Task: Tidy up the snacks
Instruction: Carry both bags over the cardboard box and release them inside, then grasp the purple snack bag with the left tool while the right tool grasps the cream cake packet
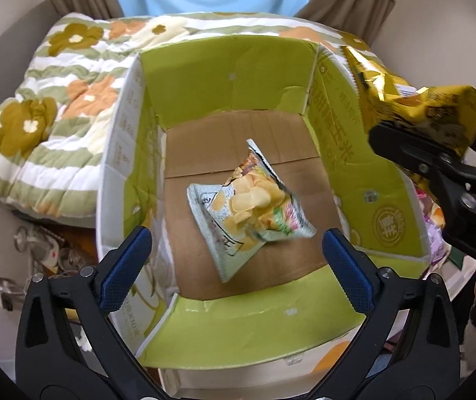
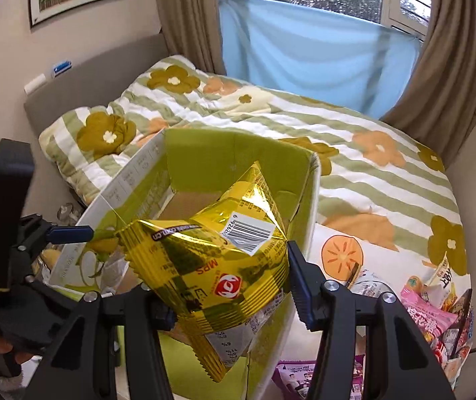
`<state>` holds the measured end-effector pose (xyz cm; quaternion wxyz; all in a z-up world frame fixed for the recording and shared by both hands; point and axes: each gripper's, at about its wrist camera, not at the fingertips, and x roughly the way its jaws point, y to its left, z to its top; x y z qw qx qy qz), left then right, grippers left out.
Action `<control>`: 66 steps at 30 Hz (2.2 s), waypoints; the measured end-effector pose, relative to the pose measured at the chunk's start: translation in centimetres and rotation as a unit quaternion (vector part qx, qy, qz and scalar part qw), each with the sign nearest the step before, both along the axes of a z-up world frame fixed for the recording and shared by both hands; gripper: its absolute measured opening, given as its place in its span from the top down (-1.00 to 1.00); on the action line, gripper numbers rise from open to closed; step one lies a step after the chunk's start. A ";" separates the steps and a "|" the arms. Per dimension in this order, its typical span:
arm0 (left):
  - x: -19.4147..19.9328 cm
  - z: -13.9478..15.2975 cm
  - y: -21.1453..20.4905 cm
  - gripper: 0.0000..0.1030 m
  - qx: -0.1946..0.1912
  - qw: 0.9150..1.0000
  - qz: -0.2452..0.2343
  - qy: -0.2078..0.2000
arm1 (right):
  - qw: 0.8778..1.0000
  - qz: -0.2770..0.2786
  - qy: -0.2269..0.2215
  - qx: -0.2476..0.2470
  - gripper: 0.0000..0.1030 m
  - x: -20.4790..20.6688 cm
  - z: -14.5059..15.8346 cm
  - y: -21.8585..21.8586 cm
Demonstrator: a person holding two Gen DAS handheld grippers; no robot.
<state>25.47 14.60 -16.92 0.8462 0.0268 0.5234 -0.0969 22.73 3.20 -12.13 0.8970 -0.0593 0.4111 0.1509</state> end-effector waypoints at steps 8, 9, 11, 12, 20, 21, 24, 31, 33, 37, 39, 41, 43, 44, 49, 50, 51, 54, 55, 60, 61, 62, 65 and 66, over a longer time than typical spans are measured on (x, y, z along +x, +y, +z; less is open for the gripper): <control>-0.5 -0.7 1.4 -0.96 -0.012 1.000 0.027 0.001 | 0.999 0.041 0.024 -0.024 0.04 1.6 -1.4 1.7; -0.5 -0.9 1.6 -0.96 -0.014 0.999 0.030 0.002 | 0.999 0.040 0.025 -0.027 0.04 1.7 -1.6 1.7; -0.7 -1.1 1.7 -0.96 -0.021 0.999 0.037 0.006 | 0.998 0.040 0.035 -0.026 0.04 2.1 -2.1 1.7; -0.8 -1.2 1.8 -0.96 -0.024 0.999 0.038 0.007 | 0.998 0.038 0.040 -0.026 0.04 2.3 -2.3 1.8; -0.8 -1.4 1.7 -0.96 -0.025 0.999 0.037 0.005 | 0.998 0.028 0.059 -0.019 -0.01 3.3 -2.8 1.7; -0.9 -1.3 1.7 -0.96 -0.024 0.999 0.035 0.004 | 0.997 0.025 0.067 -0.013 -0.12 3.4 -2.9 1.6; -1.1 -1.1 1.5 -0.96 -0.018 0.999 0.031 0.000 | 0.998 0.017 0.062 0.010 -1.00 3.2 -2.7 0.9; -1.5 -0.7 1.5 -0.96 -0.017 1.000 0.023 -0.002 | 0.999 0.009 0.052 0.015 -0.99 2.1 -2.3 0.3; -1.6 -0.5 1.4 -0.96 -0.016 1.000 0.020 -0.004 | 0.999 0.005 0.047 0.015 -0.99 1.7 -2.1 0.3; -2.2 0.2 1.1 -0.96 -0.013 1.000 0.011 -0.010 | 0.999 -0.006 0.042 0.022 -0.99 0.8 -1.5 -0.3; -2.5 0.6 0.9 -0.96 -0.013 1.000 0.008 -0.013 | 0.999 -0.013 0.035 0.025 -0.99 0.2 -1.1 -0.7; -2.9 1.2 0.8 -0.96 -0.013 1.000 0.005 -0.016 | 0.999 -0.022 0.025 0.026 -0.99 -0.7 -0.3 -1.1; -3.3 2.1 0.4 -0.96 -0.012 1.000 0.001 -0.023 | 0.999 -0.028 0.018 0.028 -0.99 -1.4 0.4 -1.4; -3.6 2.5 0.1 -0.96 -0.010 1.000 0.000 -0.026 | 0.999 -0.033 0.012 0.031 -0.99 -2.0 0.9 -1.8; -5.4 5.0 -1.7 -0.96 -0.002 0.999 -0.009 -0.051 | 0.998 -0.046 -0.008 0.042 -1.00 -4.7 3.1 -3.6; -5.8 5.5 -2.1 -0.96 -0.003 0.998 -0.010 -0.056 | 0.998 -0.049 -0.013 0.042 -1.00 -5.4 3.5 -4.2; -6.2 5.9 -2.5 -0.96 -0.005 0.998 -0.009 -0.061 | 0.998 -0.050 -0.015 0.042 -0.99 -5.9 3.9 -4.6; -7.6 7.0 -4.2 -0.97 -0.015 0.997 -0.002 -0.074 | 0.997 -0.056 -0.024 0.038 -1.00 -7.8 5.2 -6.6; -8.0 7.3 -4.8 -0.97 -0.019 0.997 0.002 -0.076 | 0.997 -0.058 -0.026 0.035 -1.00 -8.5 5.6 -7.3; -10.3 8.6 -9.1 -0.97 -0.047 0.995 0.007 -0.088 | 0.996 -0.070 -0.040 0.022 -1.00 -11.9 7.4 -12.4; -10.8 8.7 -10.2 -0.97 -0.047 0.995 0.004 -0.091 | 0.996 -0.075 -0.042 0.021 -1.00 -12.6 7.7 -13.7; -11.3 8.8 -11.5 -0.97 -0.047 0.994 0.002 -0.094 | 0.995 -0.081 -0.044 0.022 -1.00 -13.4 7.9 -15.2; -12.7 8.8 -15.1 -0.97 -0.051 0.994 -0.005 -0.094 | 0.994 -0.097 -0.050 0.027 -1.00 -15.5 8.1 -18.7; -13.1 8.7 -16.1 -0.97 -0.052 0.994 -0.003 -0.091 | 0.993 -0.104 -0.054 0.028 -1.00 -16.3 8.2 -19.9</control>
